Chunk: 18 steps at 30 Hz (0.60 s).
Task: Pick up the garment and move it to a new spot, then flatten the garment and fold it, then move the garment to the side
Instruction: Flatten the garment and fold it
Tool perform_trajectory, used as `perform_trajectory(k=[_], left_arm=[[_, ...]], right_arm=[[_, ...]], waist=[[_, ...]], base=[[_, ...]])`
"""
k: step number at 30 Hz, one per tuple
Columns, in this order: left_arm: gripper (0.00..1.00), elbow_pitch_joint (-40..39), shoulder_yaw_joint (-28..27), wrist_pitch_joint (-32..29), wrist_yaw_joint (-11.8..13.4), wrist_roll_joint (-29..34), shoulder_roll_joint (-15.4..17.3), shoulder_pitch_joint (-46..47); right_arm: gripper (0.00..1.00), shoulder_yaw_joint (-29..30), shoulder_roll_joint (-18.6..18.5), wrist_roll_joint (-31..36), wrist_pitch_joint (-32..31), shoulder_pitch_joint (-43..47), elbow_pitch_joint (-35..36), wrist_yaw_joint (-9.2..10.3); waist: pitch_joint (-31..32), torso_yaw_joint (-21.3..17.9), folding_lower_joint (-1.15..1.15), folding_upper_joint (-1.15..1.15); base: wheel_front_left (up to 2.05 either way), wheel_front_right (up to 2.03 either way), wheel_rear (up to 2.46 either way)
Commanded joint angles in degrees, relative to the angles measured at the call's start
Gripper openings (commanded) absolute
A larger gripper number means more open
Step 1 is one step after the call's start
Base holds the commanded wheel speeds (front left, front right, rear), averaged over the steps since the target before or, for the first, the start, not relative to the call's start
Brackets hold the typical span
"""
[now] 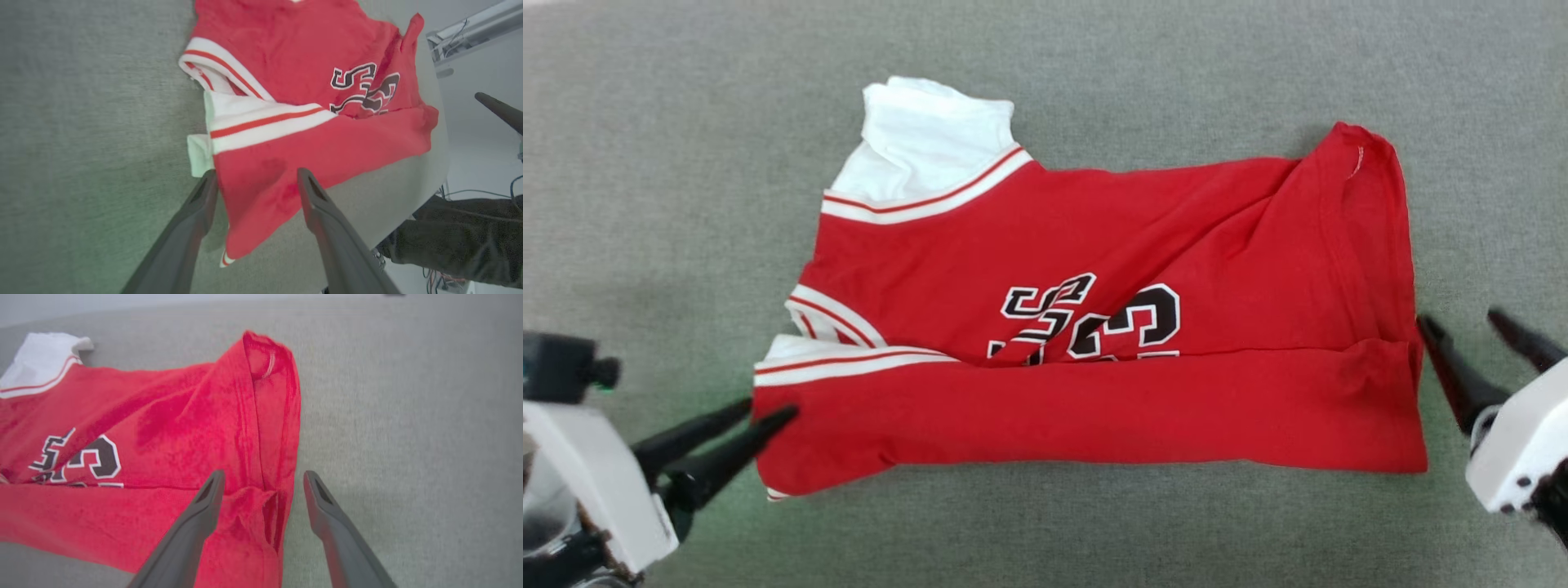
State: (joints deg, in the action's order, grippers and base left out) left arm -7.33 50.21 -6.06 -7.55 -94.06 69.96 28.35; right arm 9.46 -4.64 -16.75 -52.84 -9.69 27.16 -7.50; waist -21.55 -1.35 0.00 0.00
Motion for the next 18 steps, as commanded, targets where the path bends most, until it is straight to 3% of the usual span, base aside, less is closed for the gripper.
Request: perform_trajectory(k=[1,5,9,13,18], left_arm=[[1.0,0.46,-0.56,1.84,0.16,0.06,-0.24,-1.05],[1.0,3.52,-2.27,10.98,0.16,2.45,-0.98,-3.41],[1.0,8.31,-4.37,18.93,0.16,5.68,-4.0,-4.03],[1.0,13.1,-7.75,21.02,0.16,11.96,-7.73,-1.51],[1.0,17.53,-13.76,21.21,0.16,22.24,-11.42,4.78]], right_arm=[[1.0,-0.16,0.02,0.67,2.38,-0.67,-0.62,0.02],[1.0,-3.97,-1.37,2.02,14.33,-1.65,-4.35,0.01],[1.0,-7.36,-1.79,4.08,27.76,-2.32,-8.93,0.0],[1.0,-8.35,-0.74,7.42,40.11,-3.89,-12.55,0.01],[1.0,-9.41,0.77,10.88,48.77,-5.52,-14.82,0.02]], waist=[[0.64,0.46,0.0,0.0],[1.41,1.16,0.0,0.0],[1.76,1.68,0.0,0.0],[1.22,0.96,0.0,0.0],[-0.83,-1.7,0.0,0.0]], base=[[0.0,0.0,0.0],[0.0,0.0,0.0],[0.0,0.0,0.0],[0.0,0.0,0.0],[0.0,0.0,0.0]])
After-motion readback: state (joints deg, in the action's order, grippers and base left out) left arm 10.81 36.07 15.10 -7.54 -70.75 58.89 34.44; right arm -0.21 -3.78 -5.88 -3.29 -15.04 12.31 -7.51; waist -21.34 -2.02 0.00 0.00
